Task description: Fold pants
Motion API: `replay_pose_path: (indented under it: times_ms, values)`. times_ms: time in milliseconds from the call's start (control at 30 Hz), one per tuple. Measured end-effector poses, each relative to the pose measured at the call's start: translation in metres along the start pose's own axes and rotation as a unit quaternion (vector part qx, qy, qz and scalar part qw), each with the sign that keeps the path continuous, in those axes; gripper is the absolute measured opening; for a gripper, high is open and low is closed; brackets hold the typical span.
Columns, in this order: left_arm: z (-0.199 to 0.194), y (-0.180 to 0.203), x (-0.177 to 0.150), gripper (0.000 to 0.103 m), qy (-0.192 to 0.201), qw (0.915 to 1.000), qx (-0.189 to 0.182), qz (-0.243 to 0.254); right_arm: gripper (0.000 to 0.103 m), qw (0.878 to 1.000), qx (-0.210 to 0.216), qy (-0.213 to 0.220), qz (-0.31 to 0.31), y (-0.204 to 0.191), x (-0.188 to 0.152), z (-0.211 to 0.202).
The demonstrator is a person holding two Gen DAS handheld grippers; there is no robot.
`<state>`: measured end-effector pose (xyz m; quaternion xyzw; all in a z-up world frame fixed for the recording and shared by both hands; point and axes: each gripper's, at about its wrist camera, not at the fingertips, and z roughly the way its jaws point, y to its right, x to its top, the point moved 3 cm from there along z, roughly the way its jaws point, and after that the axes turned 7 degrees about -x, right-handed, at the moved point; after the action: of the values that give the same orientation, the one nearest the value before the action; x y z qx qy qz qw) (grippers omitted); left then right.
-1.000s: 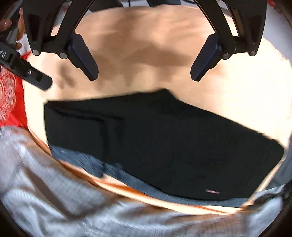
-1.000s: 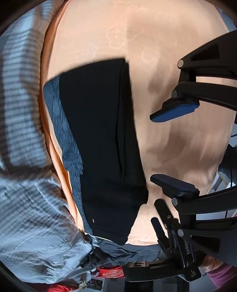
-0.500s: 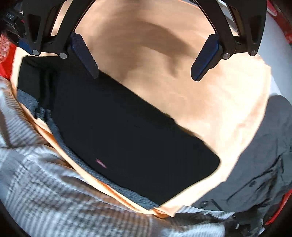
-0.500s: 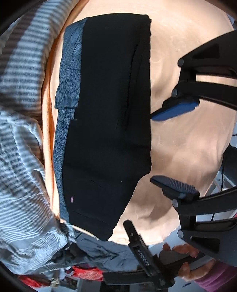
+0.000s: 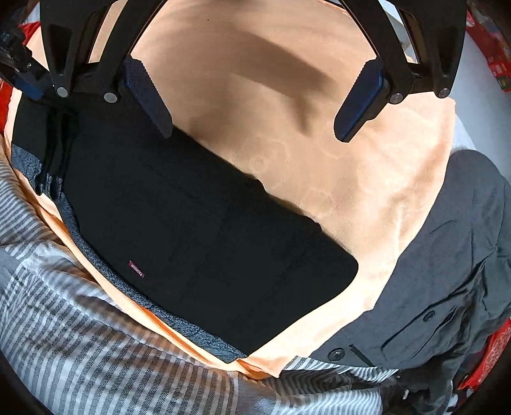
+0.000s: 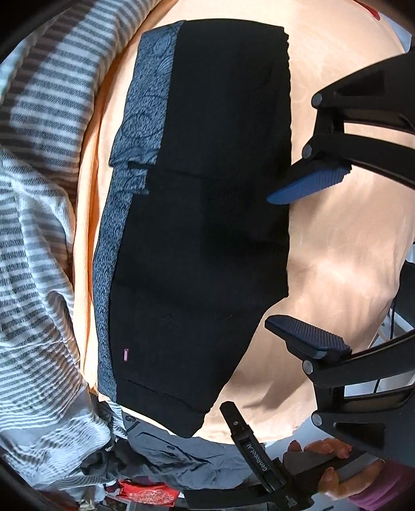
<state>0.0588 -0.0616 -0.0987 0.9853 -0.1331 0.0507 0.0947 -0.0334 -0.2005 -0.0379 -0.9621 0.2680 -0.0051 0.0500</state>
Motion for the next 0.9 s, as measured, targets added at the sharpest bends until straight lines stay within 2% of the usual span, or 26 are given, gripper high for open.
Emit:
replay_pose_path:
  times_ms: [200, 333, 400, 433, 500, 567, 633, 833, 900]
  values:
    - [-0.001, -0.006, 0.006, 0.102, 0.005, 1.0000, 0.002, -0.005, 0.076, 1.000, 0.003, -0.005, -0.002, -0.010, 0.004, 0.004]
    - [-0.003, -0.026, 0.013, 0.102, 0.013, 0.9975, -0.042, -0.056, 0.076, 1.000, 0.003, -0.004, -0.003, -0.012, 0.005, 0.003]
    - [0.000, -0.035, 0.019, 0.101, 0.019, 0.9924, -0.084, -0.088, 0.076, 1.000, 0.005, -0.005, -0.003, -0.013, 0.006, 0.004]
    - [0.001, -0.039, 0.022, 0.098, 0.024, 0.9889, -0.105, -0.102, 0.076, 1.000, 0.005, -0.006, -0.003, -0.014, 0.006, 0.005]
    - [0.004, -0.046, 0.027, 0.096, 0.032, 0.9827, -0.135, -0.123, 0.076, 1.000, 0.006, -0.007, -0.006, -0.016, 0.006, 0.005]
    - [0.012, -0.048, 0.031, 0.096, 0.035, 0.9773, -0.155, -0.140, 0.076, 1.000, 0.007, -0.009, -0.008, -0.018, 0.005, 0.007]
    - [0.019, -0.050, 0.033, 0.088, 0.035, 0.9729, -0.171, -0.152, 0.076, 1.000, 0.008, -0.012, -0.008, -0.019, 0.004, 0.010]
    - [0.030, -0.043, 0.048, 0.087, 0.049, 0.9596, -0.220, -0.168, 0.076, 1.000, 0.012, -0.021, -0.010, -0.022, 0.001, 0.017]
    - [0.036, -0.037, 0.053, 0.087, 0.052, 0.9590, -0.221, -0.169, 0.076, 1.000, 0.012, -0.025, -0.009, -0.022, 0.001, 0.020]
